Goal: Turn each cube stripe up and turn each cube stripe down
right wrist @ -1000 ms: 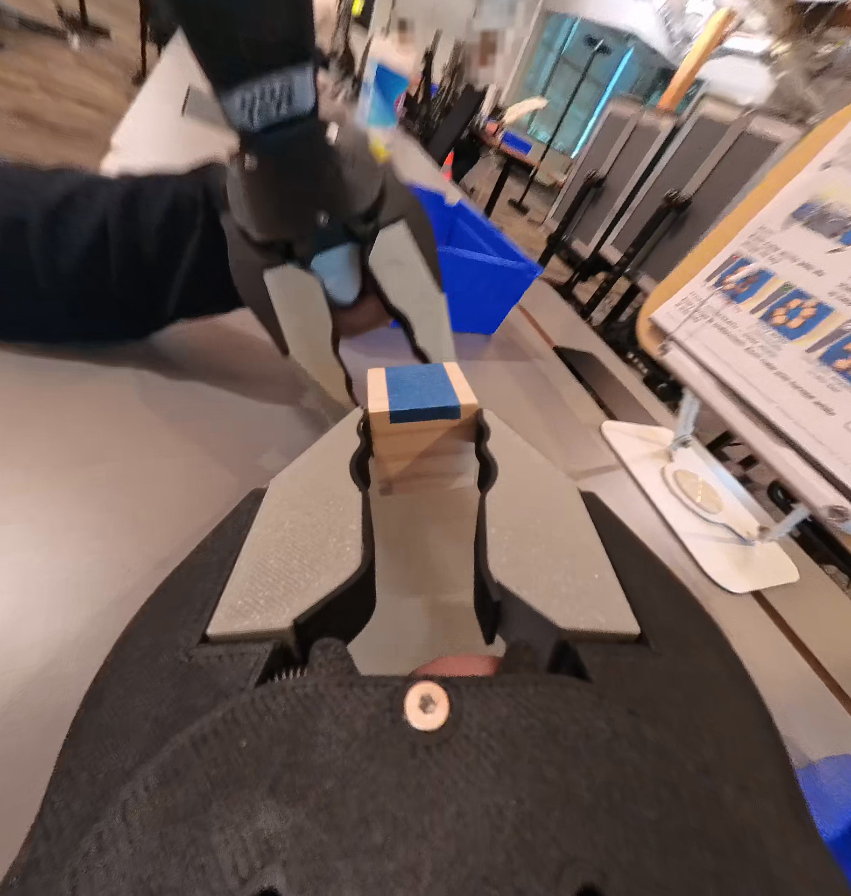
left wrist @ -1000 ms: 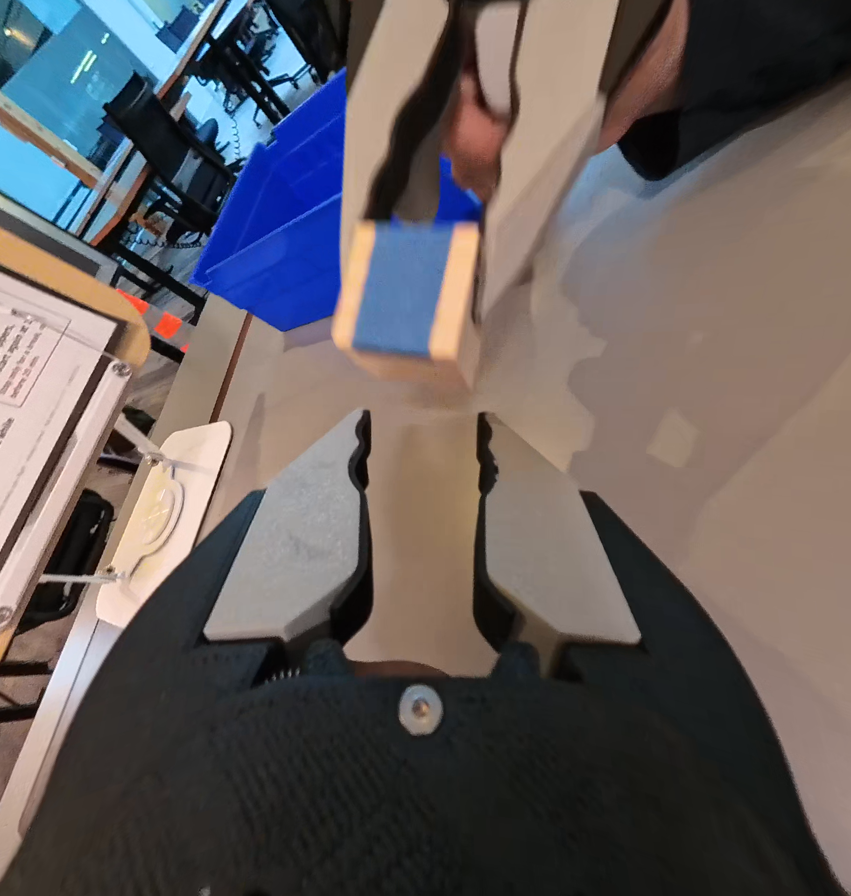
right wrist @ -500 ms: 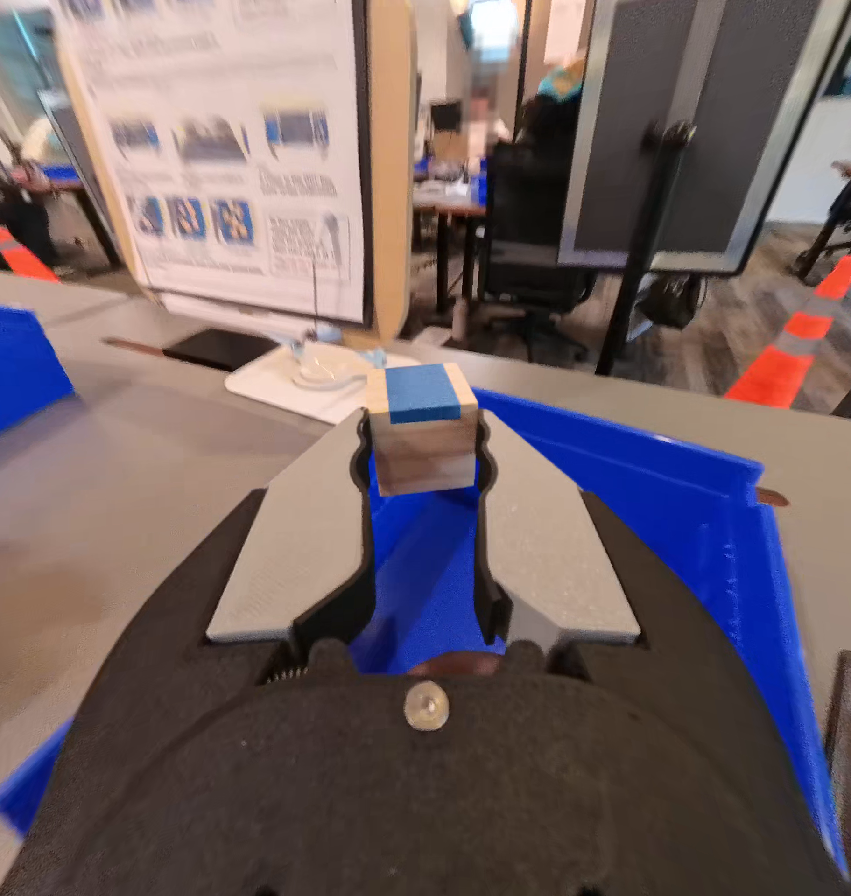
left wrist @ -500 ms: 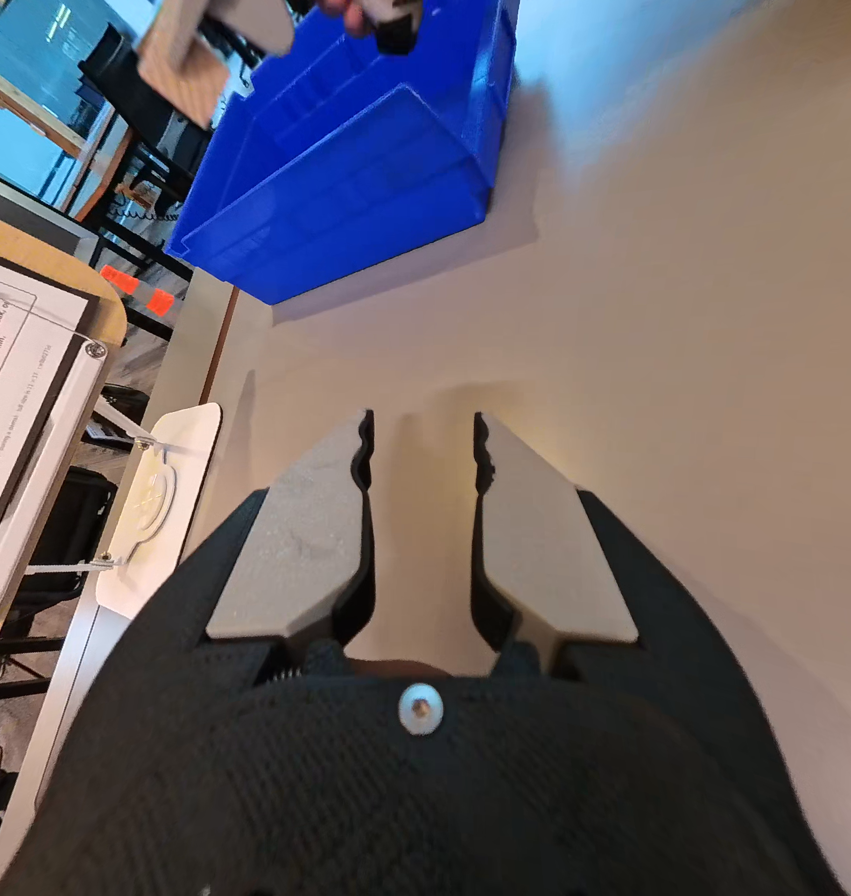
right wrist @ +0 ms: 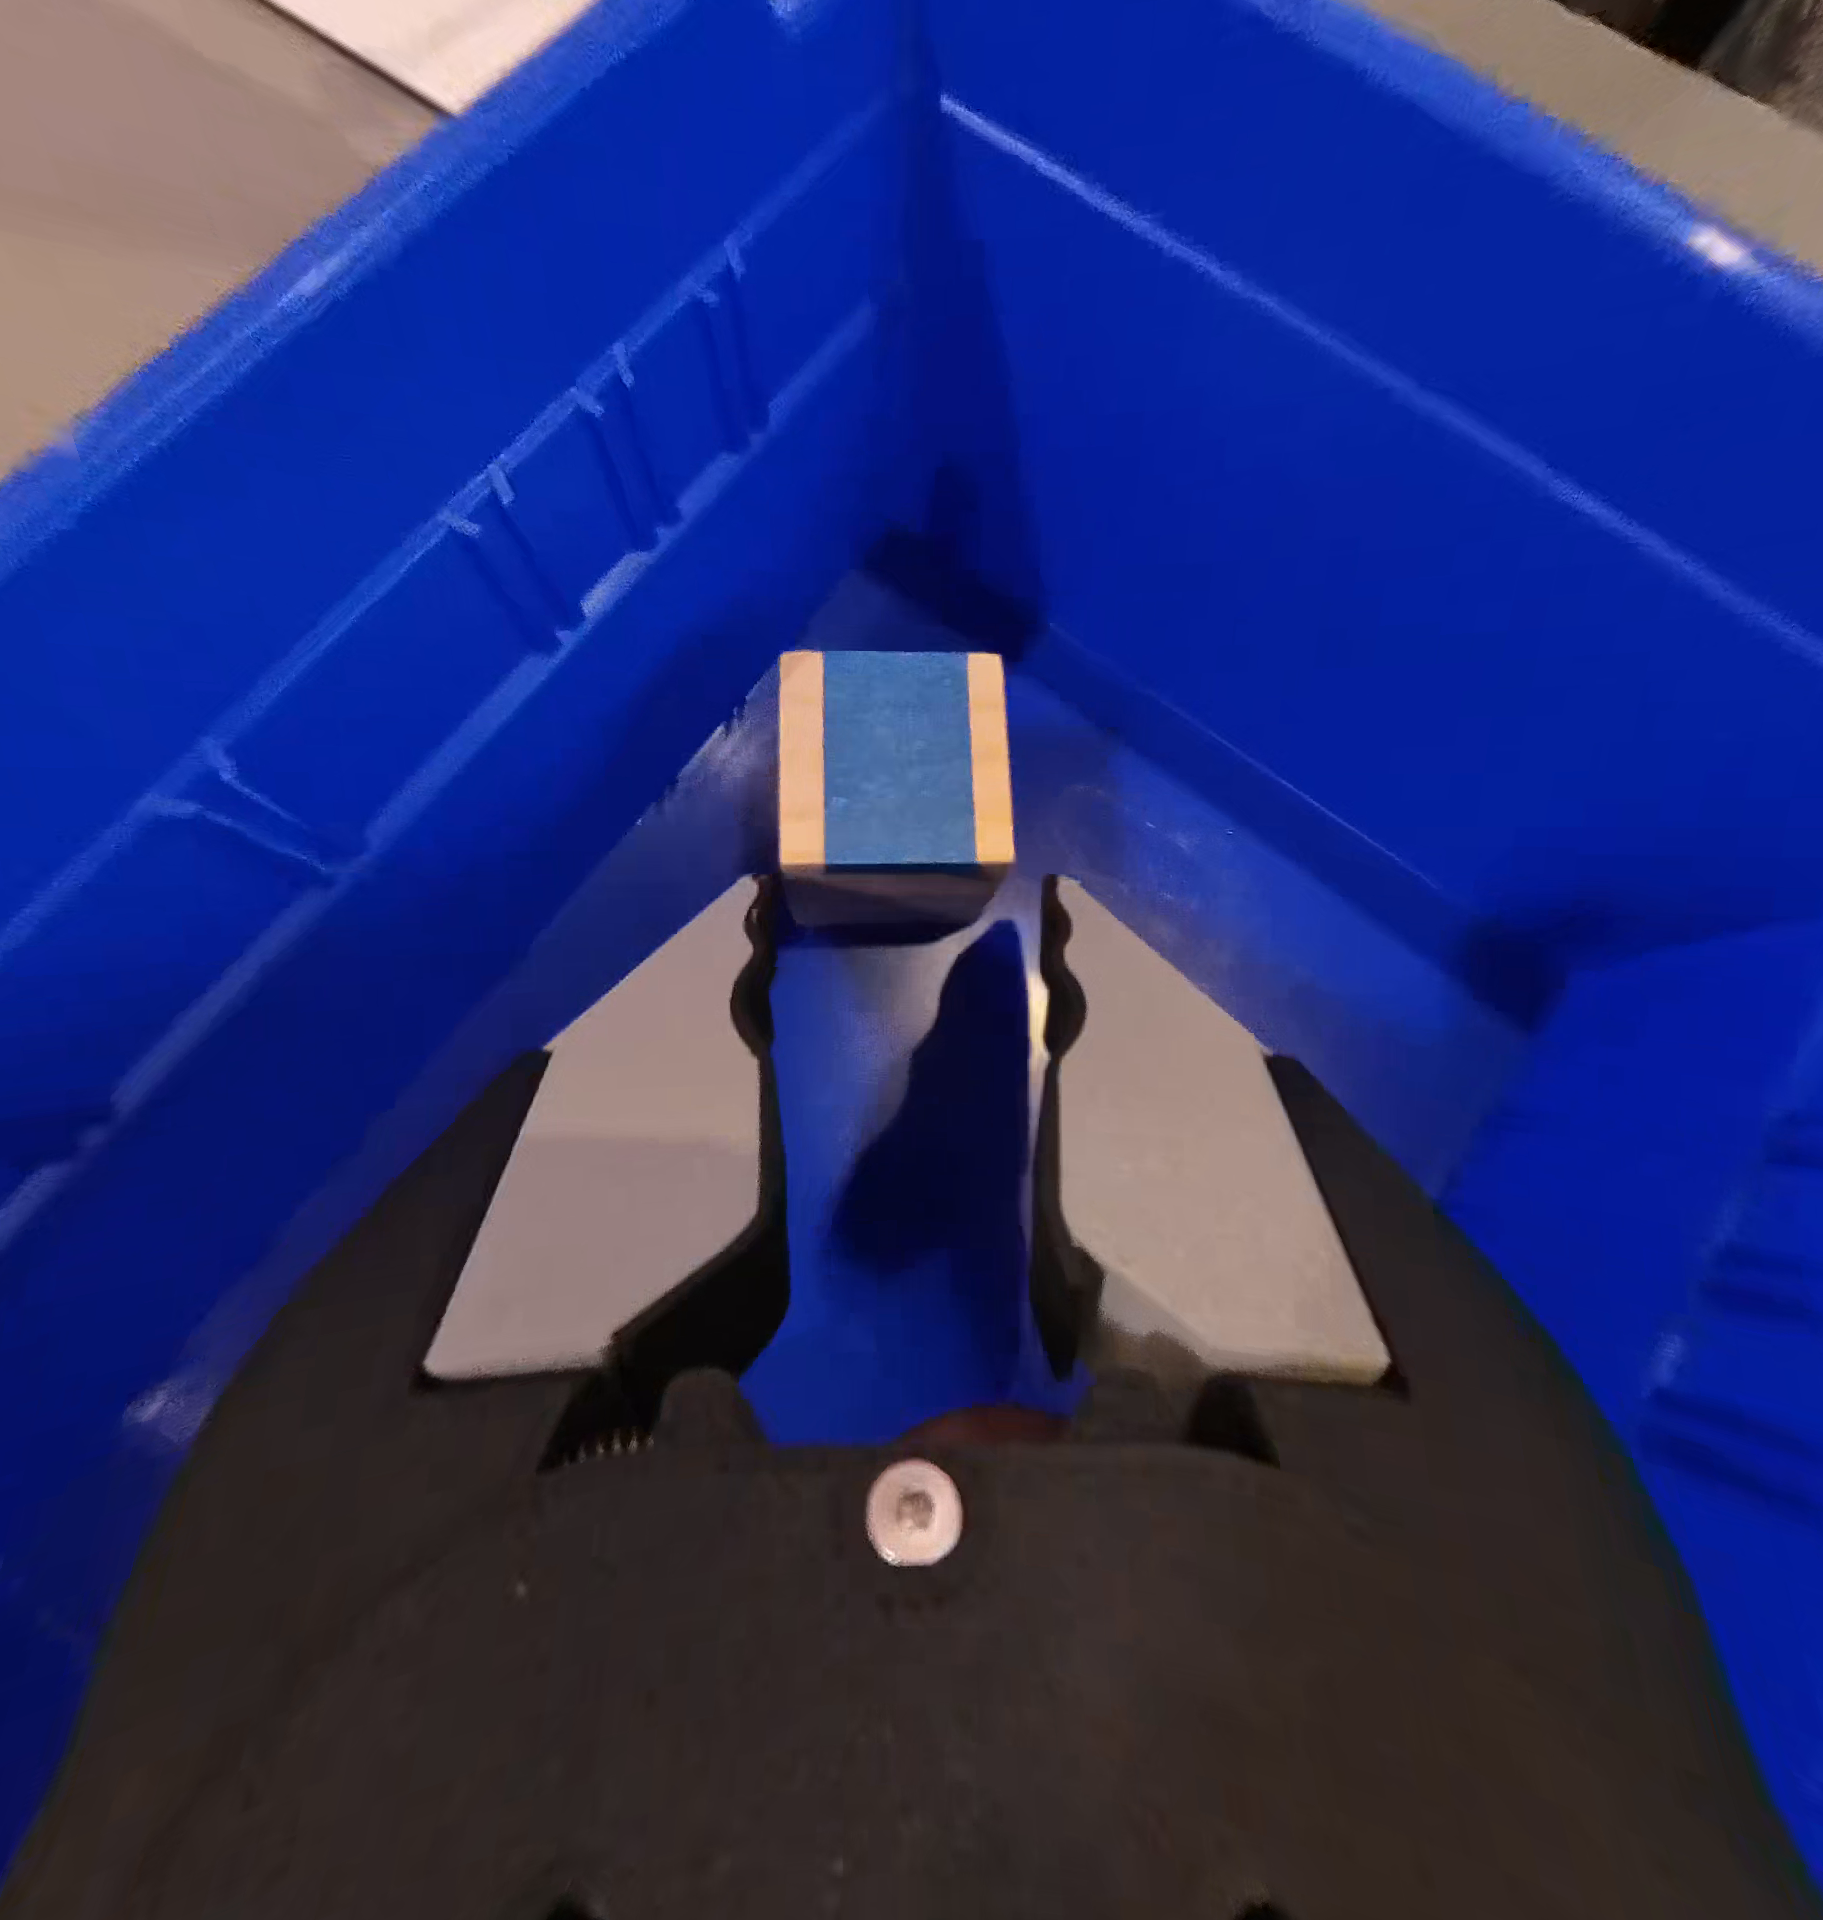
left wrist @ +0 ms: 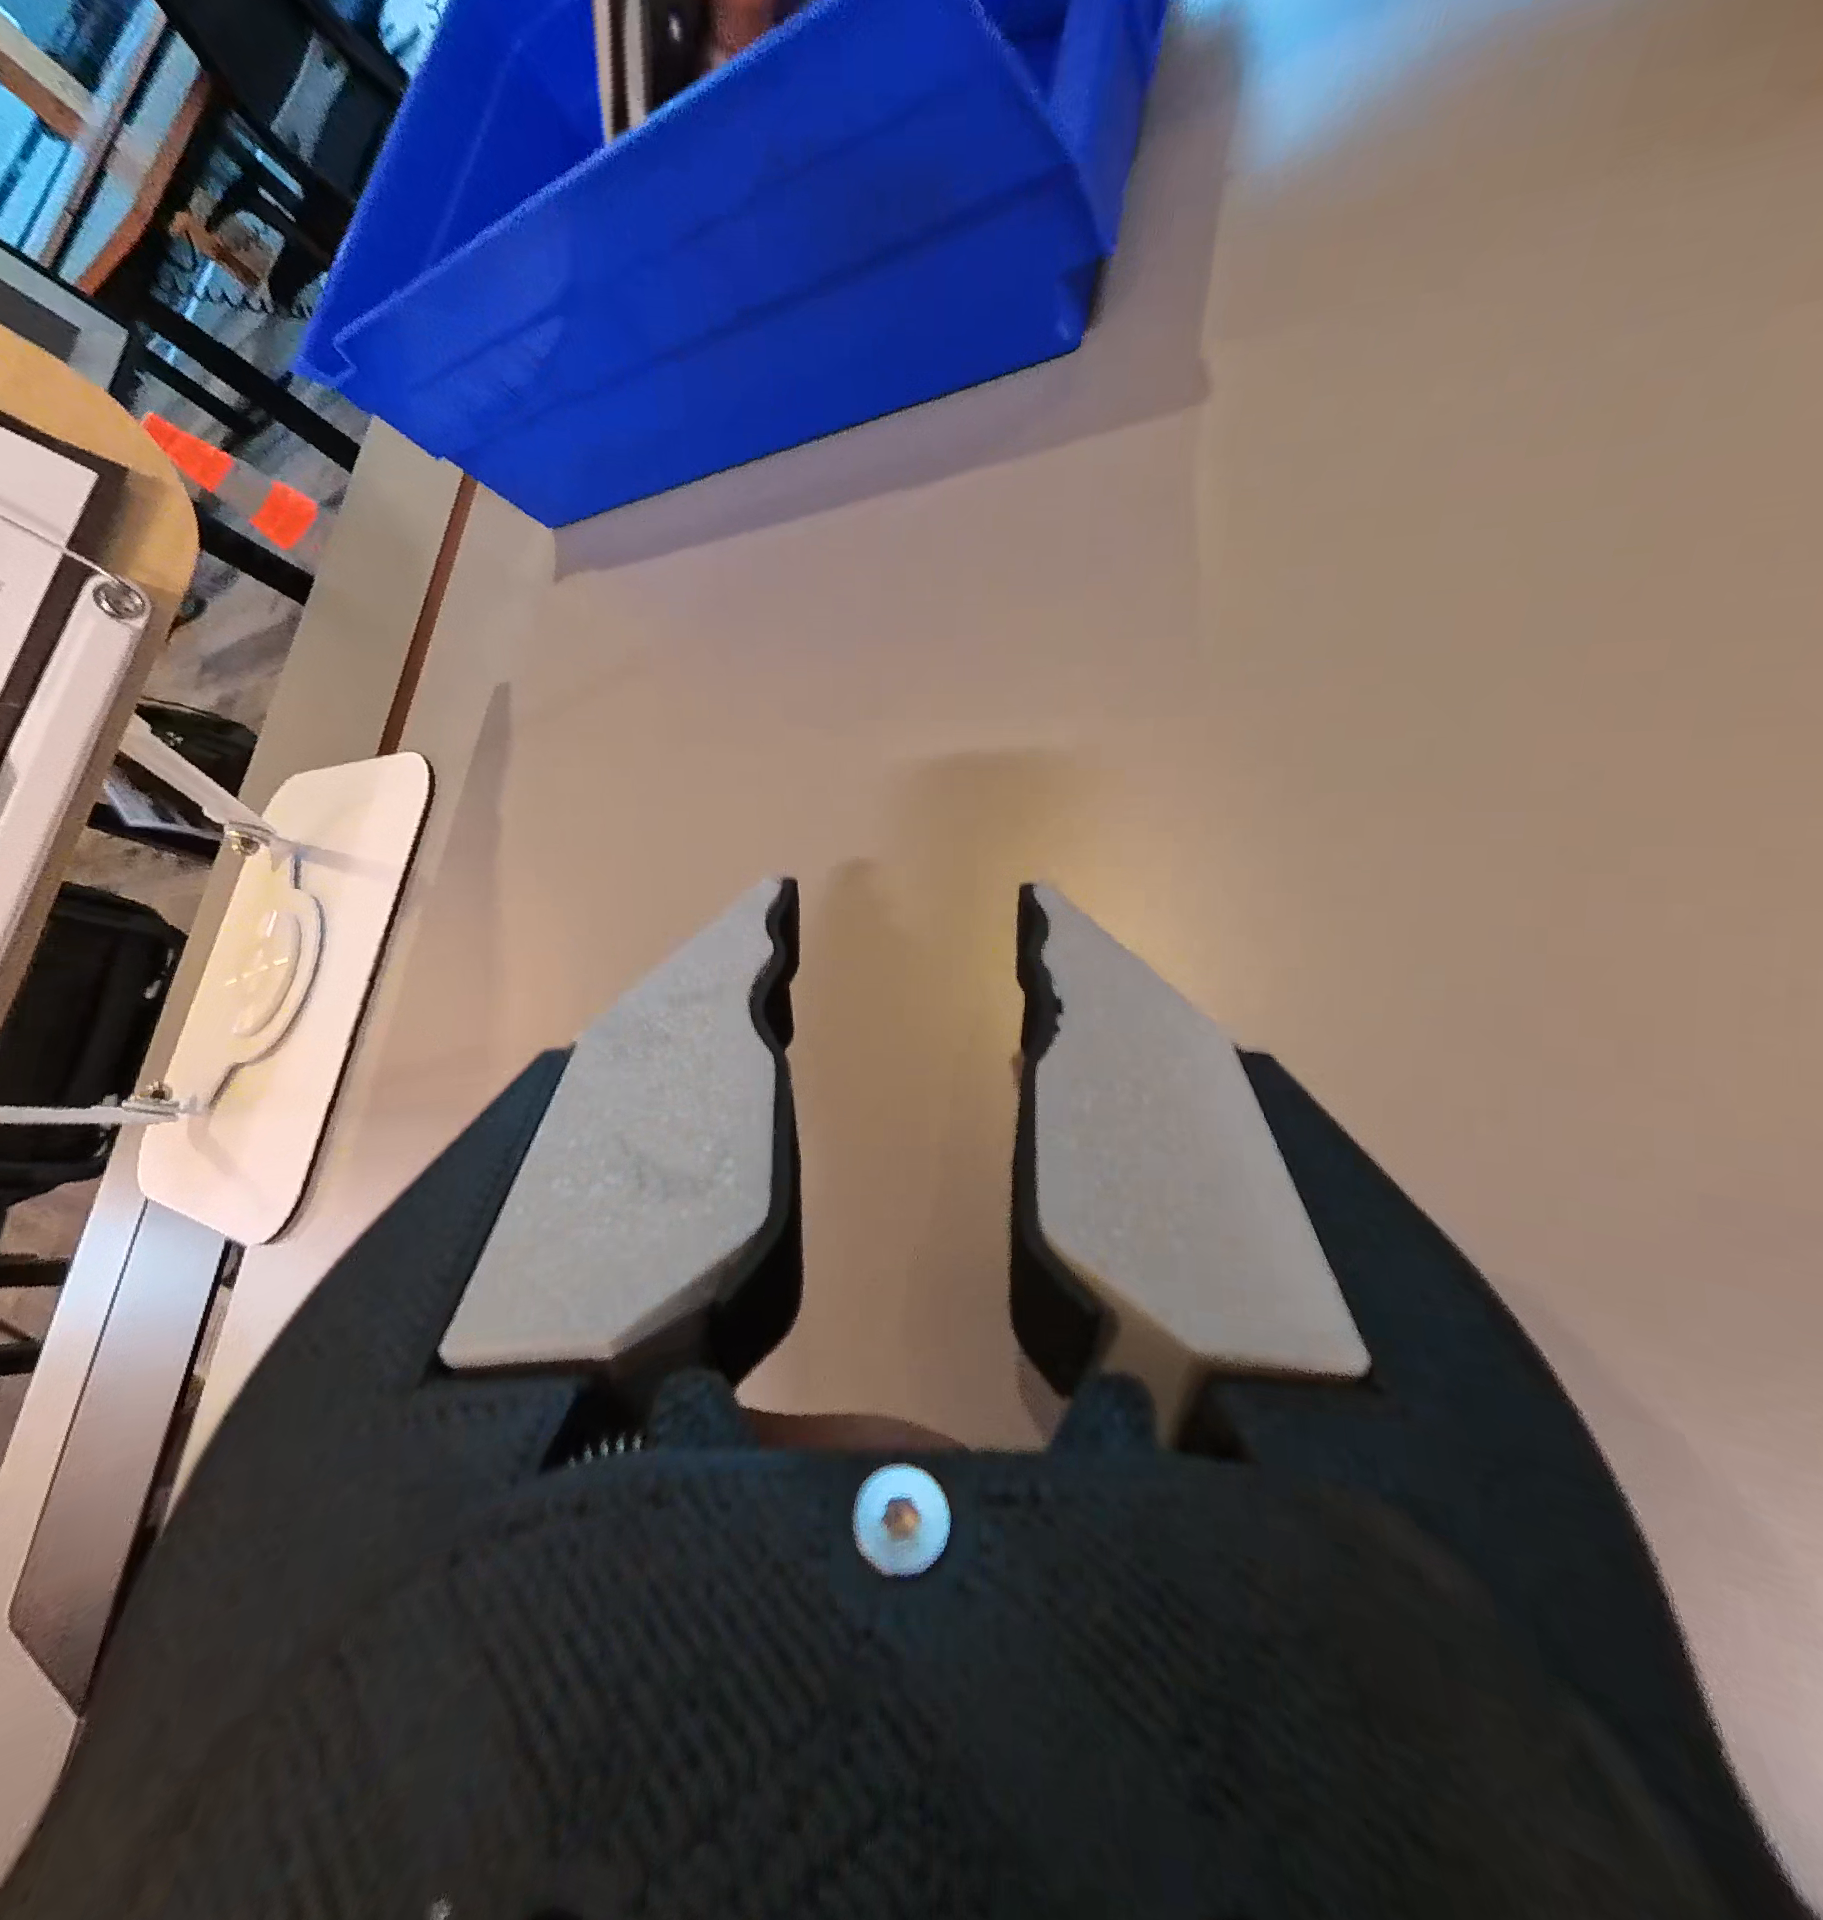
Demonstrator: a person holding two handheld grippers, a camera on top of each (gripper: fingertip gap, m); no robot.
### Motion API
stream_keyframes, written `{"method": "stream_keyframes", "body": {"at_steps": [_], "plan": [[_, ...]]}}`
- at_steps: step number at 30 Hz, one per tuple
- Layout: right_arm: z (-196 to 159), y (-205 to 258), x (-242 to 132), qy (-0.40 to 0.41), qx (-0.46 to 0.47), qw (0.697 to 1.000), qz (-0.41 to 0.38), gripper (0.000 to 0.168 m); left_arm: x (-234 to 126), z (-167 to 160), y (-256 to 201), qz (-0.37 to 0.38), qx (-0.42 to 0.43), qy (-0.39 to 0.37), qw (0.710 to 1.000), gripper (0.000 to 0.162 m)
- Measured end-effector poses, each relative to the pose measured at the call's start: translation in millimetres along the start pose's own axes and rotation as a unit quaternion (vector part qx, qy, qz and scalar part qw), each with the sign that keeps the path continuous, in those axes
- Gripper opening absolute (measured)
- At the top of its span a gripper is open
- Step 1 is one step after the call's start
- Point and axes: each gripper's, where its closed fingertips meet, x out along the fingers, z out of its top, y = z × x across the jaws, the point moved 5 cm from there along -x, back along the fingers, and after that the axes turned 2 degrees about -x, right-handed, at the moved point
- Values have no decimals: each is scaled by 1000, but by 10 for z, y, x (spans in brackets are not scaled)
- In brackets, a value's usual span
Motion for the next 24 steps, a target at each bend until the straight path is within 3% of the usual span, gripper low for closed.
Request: {"method": "stream_keyframes", "body": {"at_steps": [1,5,8,11,14,17,19,24], "plan": [[28,0,-64,-4,0,1000,-6,52,9,-11,-1,-1,-2,4,1000,40],[251,23,-432,-47,1,998,-42,63,29,-19,-3,1,-5,10,1000,41],[578,205,-908,-137,4,988,-78,63,32,-11,56,21,-19,15,1000,39],[901,810,-1347,-236,-8,971,-28,66,48,-50,215,61,-70,37,995,39],[1046,1605,-1530,-279,-44,957,68,69,42,-102,331,88,-116,49,988,39],[1074,2281,-1446,-299,-64,942,141,67,44,-190,428,110,-163,67,978,42],[1031,2556,-1181,-291,-71,942,151,64,38,-244,488,127,-184,76,972,46],[690,2664,-275,-245,-62,961,114,63,21,-283,545,142,-216,79,963,50]]}}
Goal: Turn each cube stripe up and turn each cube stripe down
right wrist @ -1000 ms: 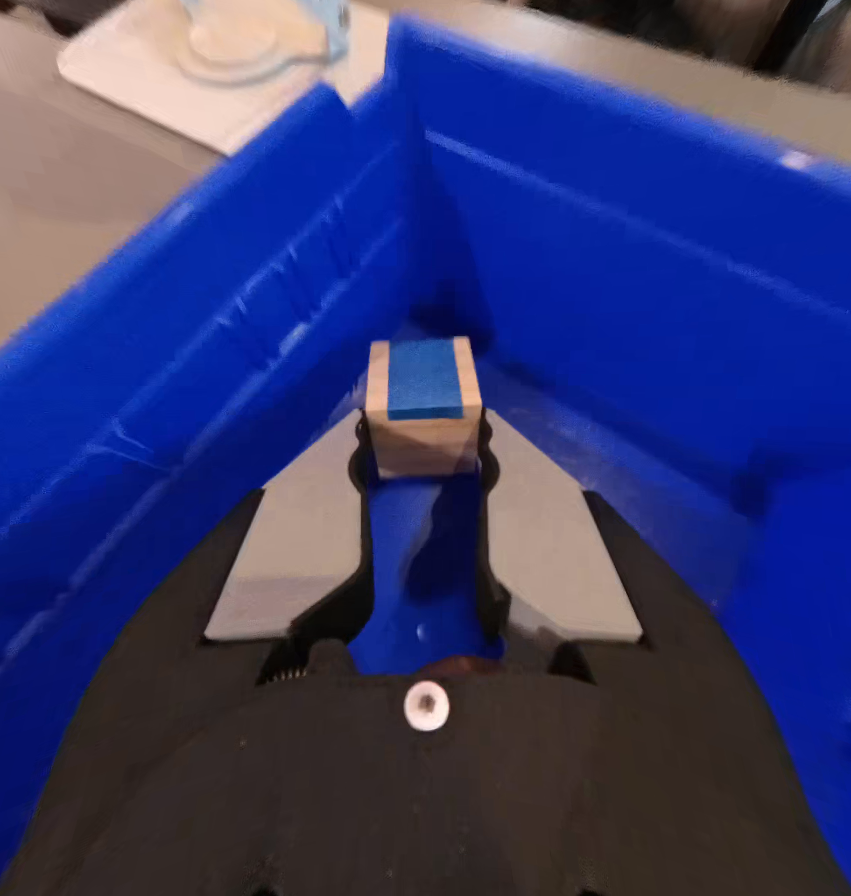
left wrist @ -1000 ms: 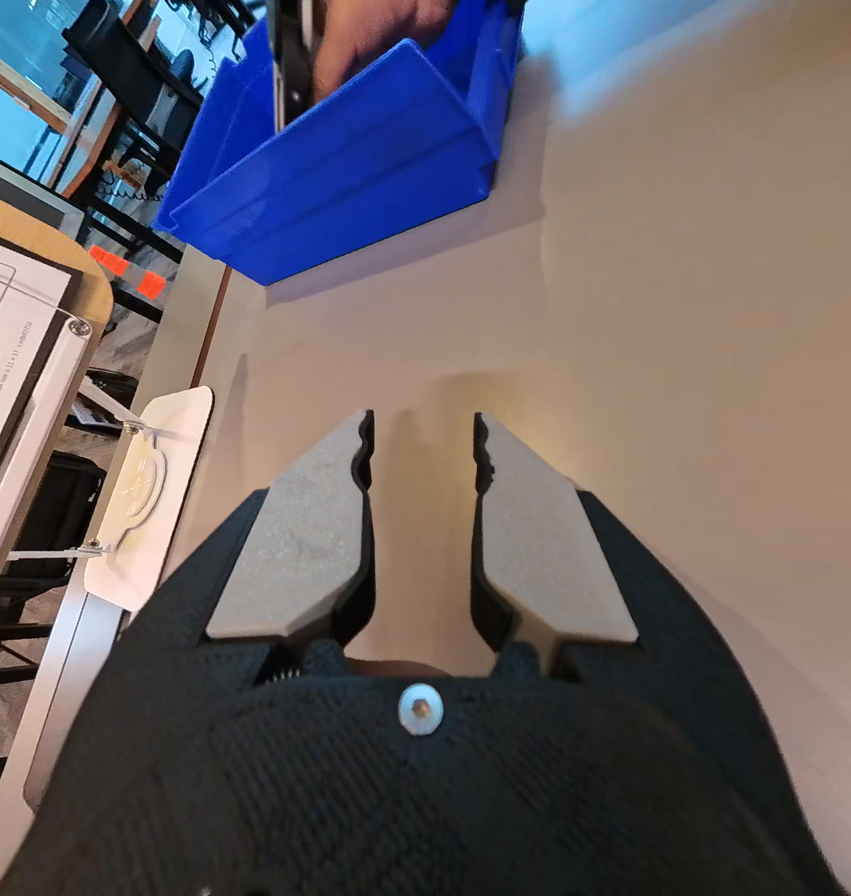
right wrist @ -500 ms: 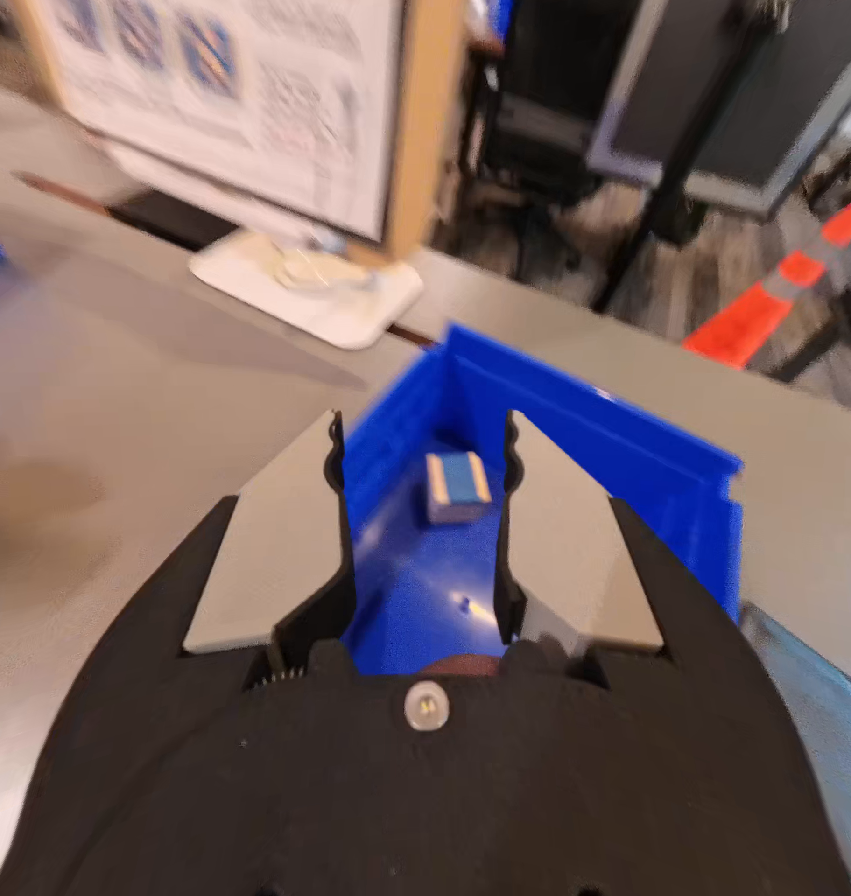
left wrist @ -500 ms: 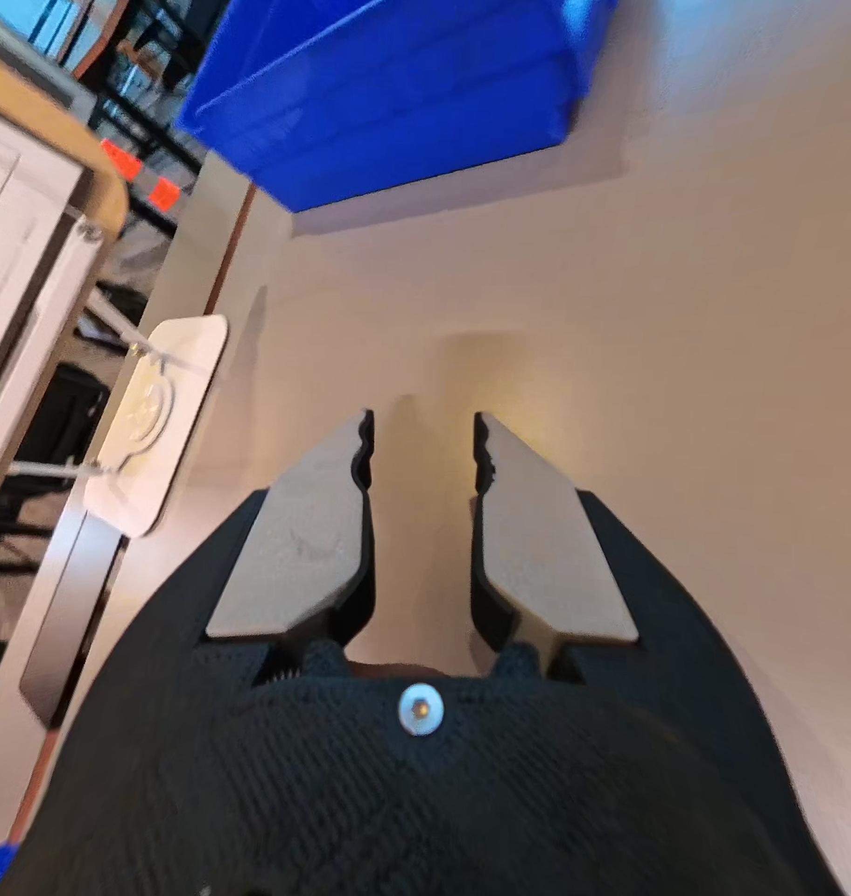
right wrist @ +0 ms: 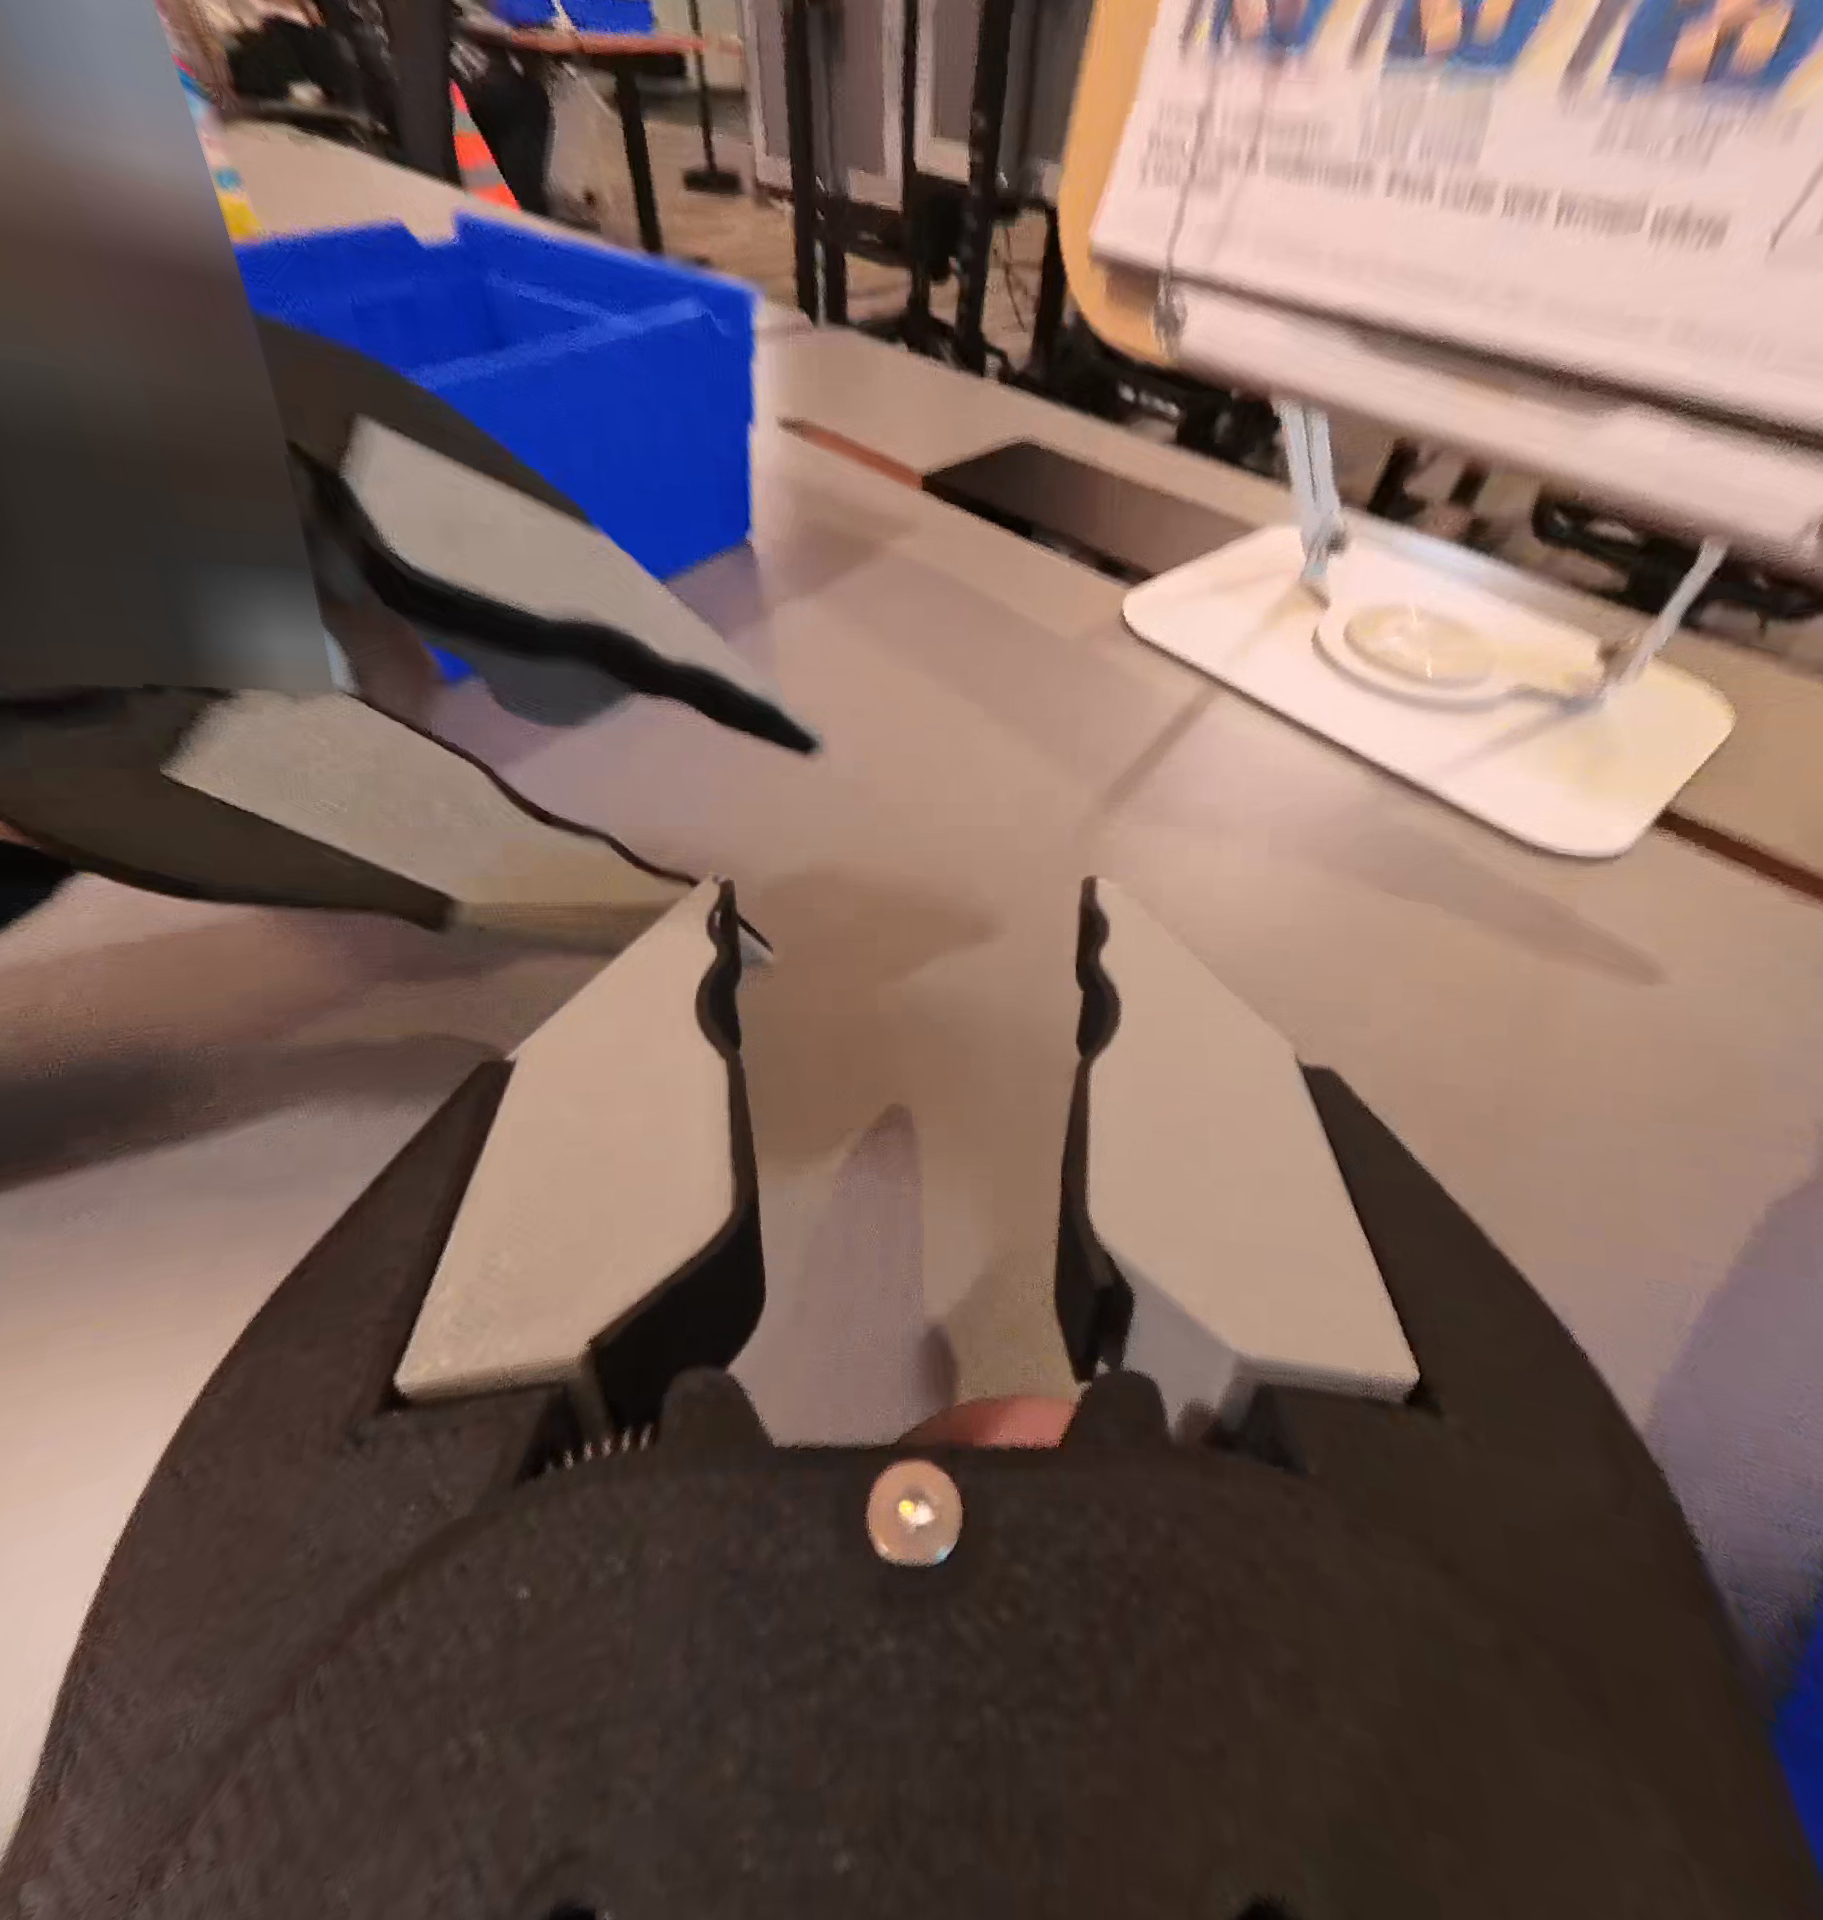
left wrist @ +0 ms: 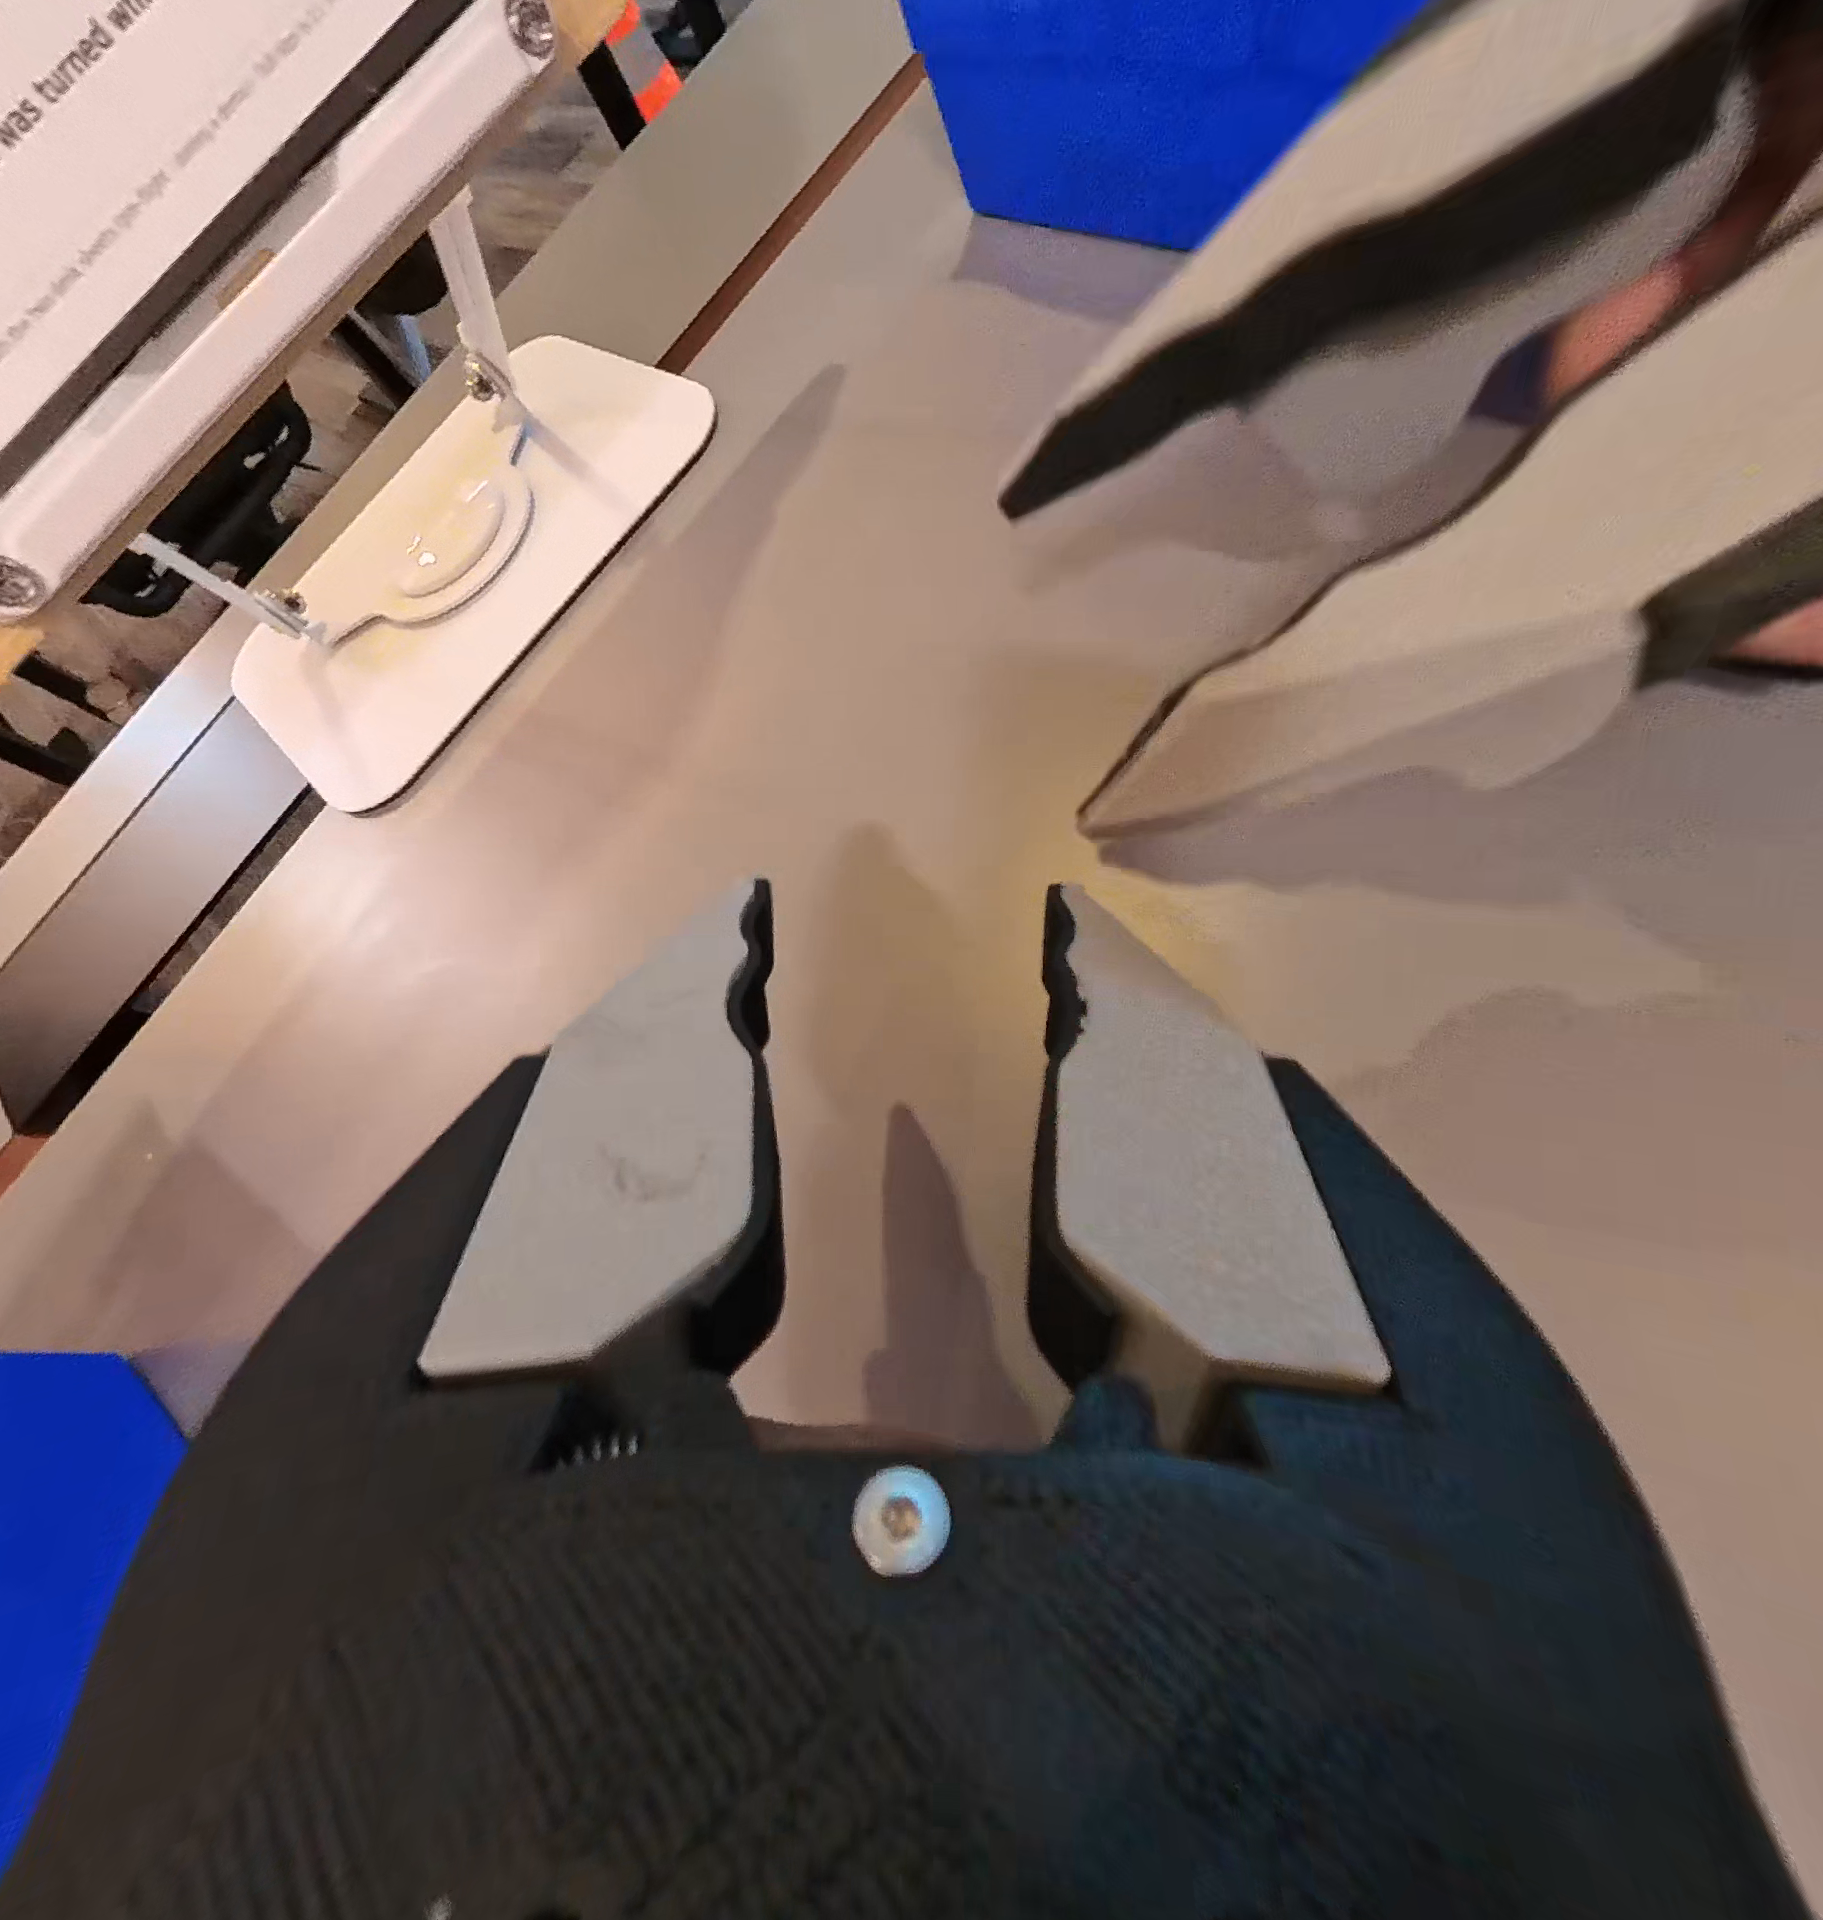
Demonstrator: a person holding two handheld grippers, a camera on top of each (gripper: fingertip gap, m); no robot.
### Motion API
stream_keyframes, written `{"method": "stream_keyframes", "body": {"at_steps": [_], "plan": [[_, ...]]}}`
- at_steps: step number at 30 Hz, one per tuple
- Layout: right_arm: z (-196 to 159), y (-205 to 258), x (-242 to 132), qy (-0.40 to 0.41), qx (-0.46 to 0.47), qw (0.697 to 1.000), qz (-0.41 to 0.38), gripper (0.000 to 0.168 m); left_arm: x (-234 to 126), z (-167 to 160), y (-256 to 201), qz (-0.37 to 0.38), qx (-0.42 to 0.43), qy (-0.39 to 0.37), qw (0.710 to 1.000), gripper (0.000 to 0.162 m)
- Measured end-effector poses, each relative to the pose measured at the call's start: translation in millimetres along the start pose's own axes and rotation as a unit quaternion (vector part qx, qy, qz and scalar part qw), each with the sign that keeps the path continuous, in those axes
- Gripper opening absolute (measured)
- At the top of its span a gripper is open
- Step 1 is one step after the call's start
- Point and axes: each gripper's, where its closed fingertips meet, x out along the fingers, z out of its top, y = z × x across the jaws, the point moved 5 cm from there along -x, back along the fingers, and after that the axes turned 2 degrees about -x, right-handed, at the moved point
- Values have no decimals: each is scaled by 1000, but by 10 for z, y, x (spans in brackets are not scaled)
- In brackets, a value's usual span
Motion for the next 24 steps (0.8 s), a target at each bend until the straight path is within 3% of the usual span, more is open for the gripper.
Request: {"method": "stream_keyframes", "body": {"at_steps": [5,10,13,24], "plan": [[-193,-140,74,20,21,1000,-9,62,-38,3,100,40,-23,13,999,52],[-196,-208,24,11,29,999,-16,62,-251,25,329,136,-45,2,990,54],[-212,-203,-6,15,5,1000,-25,62,-366,-61,284,136,-100,-11,986,53],[-187,-55,-7,18,-26,1000,-4,65,-590,-386,72,150,-143,45,977,63]]}}
